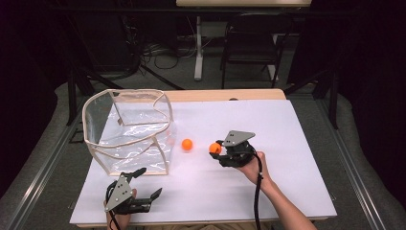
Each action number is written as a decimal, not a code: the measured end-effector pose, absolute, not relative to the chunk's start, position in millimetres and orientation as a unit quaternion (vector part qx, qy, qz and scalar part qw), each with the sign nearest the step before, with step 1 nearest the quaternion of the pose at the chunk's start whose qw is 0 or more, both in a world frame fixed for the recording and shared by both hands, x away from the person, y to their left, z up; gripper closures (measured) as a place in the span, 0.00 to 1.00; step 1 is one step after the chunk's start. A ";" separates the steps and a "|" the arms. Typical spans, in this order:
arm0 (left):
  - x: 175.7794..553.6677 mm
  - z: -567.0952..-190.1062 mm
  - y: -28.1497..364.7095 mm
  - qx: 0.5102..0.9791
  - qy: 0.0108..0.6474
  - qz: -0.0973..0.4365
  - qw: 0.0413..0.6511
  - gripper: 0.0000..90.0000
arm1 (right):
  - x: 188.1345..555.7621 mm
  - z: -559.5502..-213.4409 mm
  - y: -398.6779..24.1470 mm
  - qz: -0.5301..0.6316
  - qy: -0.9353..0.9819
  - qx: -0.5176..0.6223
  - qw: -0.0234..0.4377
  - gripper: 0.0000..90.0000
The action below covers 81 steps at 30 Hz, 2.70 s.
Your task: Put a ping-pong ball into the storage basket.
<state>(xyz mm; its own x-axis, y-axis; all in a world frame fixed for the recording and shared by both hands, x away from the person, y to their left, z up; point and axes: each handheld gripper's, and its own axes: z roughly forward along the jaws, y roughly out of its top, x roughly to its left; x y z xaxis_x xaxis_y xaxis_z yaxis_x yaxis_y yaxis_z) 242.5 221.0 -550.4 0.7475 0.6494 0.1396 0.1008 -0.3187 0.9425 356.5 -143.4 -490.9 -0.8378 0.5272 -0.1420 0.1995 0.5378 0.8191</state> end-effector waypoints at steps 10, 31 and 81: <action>242.9 -550.3 220.8 0.770 0.243 0.260 0.529 0.17 | 358.0 -486.0 -139.5 0.436 0.853 0.209 0.195 0.56; 243.1 -550.2 220.8 0.770 0.242 0.261 0.530 0.17 | 361.4 -472.3 -129.5 0.444 0.851 0.198 0.199 0.56; 243.0 -549.7 221.1 0.769 0.241 0.260 0.531 0.17 | 375.4 -432.3 -106.9 0.452 0.852 0.174 0.202 0.56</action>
